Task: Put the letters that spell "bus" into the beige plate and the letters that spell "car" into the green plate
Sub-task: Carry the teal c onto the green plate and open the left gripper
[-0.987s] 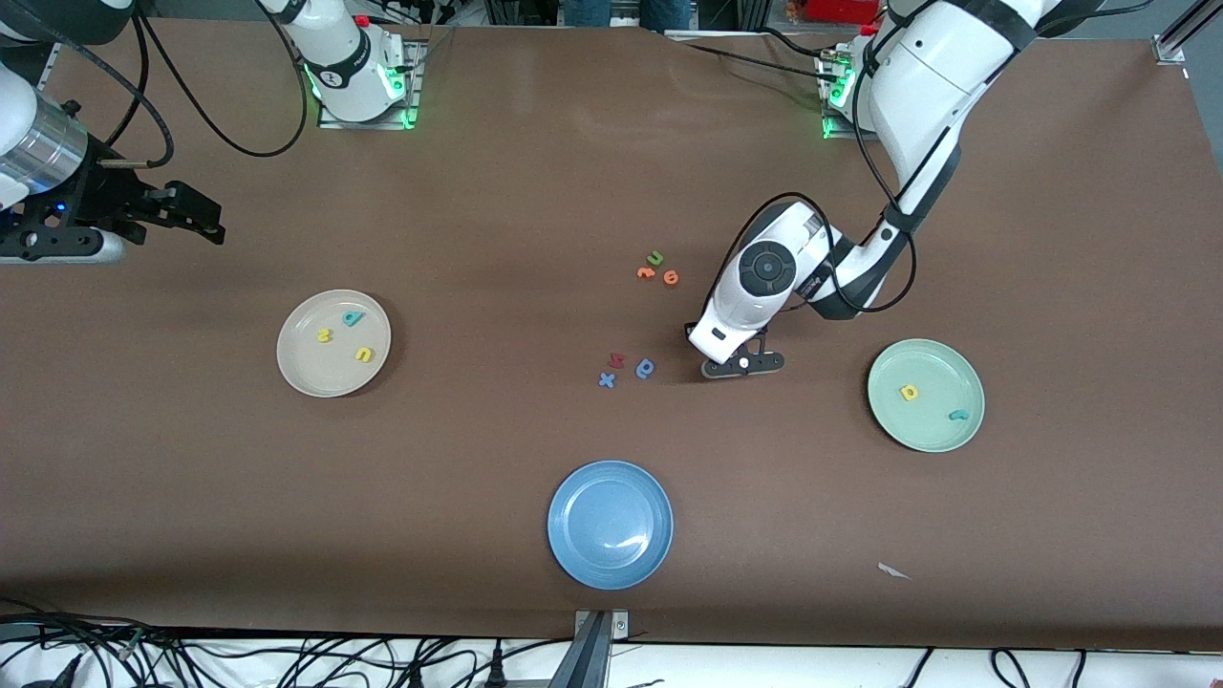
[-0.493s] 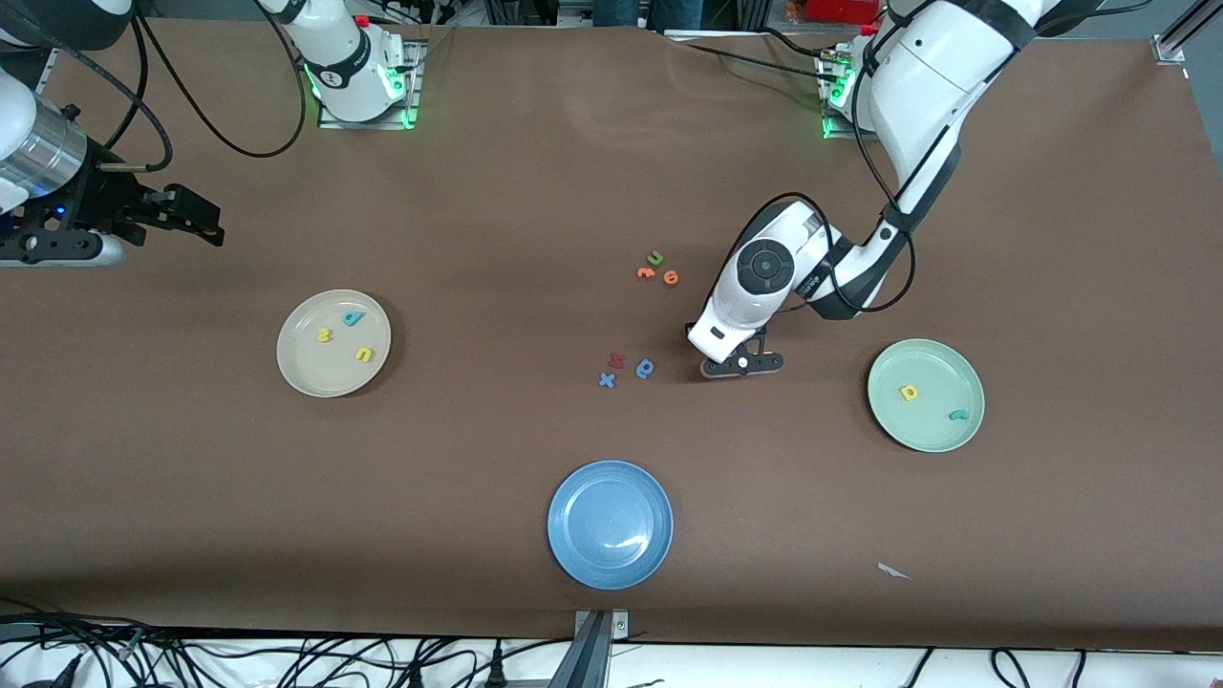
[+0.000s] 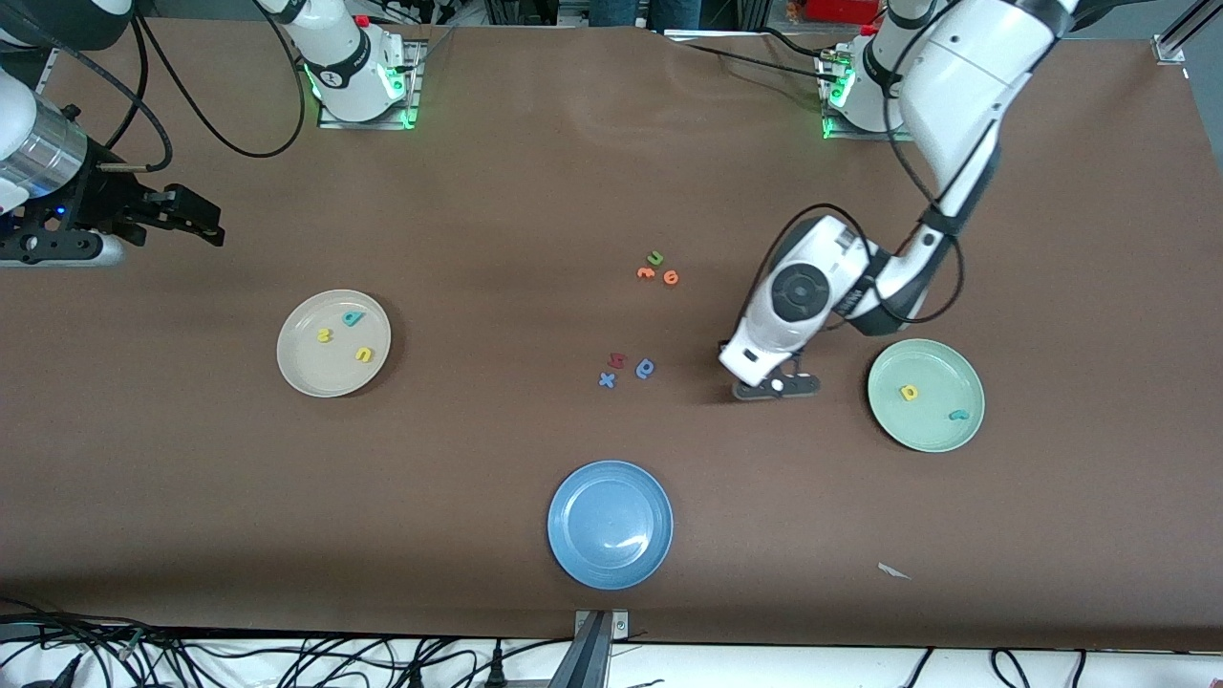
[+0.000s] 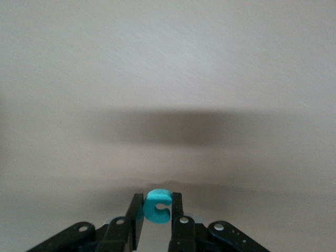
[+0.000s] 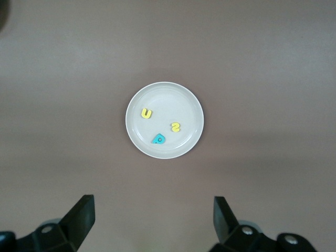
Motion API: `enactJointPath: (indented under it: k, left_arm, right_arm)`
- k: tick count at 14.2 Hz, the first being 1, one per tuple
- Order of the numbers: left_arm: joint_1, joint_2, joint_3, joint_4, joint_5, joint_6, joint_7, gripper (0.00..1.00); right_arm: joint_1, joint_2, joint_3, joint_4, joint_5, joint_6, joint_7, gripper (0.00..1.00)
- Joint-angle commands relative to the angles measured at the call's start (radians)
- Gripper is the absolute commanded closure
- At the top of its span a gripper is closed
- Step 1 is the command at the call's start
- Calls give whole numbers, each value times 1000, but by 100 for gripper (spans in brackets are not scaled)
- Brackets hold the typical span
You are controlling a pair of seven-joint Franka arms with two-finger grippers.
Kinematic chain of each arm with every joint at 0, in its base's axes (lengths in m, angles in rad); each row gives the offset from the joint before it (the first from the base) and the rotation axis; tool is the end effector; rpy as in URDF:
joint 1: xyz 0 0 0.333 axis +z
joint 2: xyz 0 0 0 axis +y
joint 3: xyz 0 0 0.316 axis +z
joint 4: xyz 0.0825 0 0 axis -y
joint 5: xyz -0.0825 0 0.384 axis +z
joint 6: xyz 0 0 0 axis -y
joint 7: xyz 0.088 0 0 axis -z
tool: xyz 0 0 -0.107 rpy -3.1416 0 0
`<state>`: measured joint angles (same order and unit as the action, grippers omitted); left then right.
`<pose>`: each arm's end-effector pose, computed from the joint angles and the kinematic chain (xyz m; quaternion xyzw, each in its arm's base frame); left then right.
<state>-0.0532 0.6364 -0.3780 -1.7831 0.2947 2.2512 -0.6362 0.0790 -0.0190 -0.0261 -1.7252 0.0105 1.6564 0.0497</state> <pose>0.5955 -0.2468 0.2085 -0.9981 -0.0301 0.0489 0.0245 0.5499 0.0300 0.5692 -0.9997 -0.0010 0.0251 0.0042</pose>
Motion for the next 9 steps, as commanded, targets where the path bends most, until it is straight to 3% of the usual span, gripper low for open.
enactJointPath:
  k: [1, 8, 9]
  left_arm:
    - [120, -33, -7, 1, 20, -42, 186, 91]
    - [332, -60, -1, -2, 63, -159, 544, 91]
    - [332, -58, 1, -4, 73, -168, 562, 82]
  right_arm:
    - [-1, -7, 0, -8, 19, 5, 10, 0]
    - [-1, -7, 0, -8, 19, 5, 10, 0]
    - [-1, -7, 0, -8, 19, 5, 10, 0]
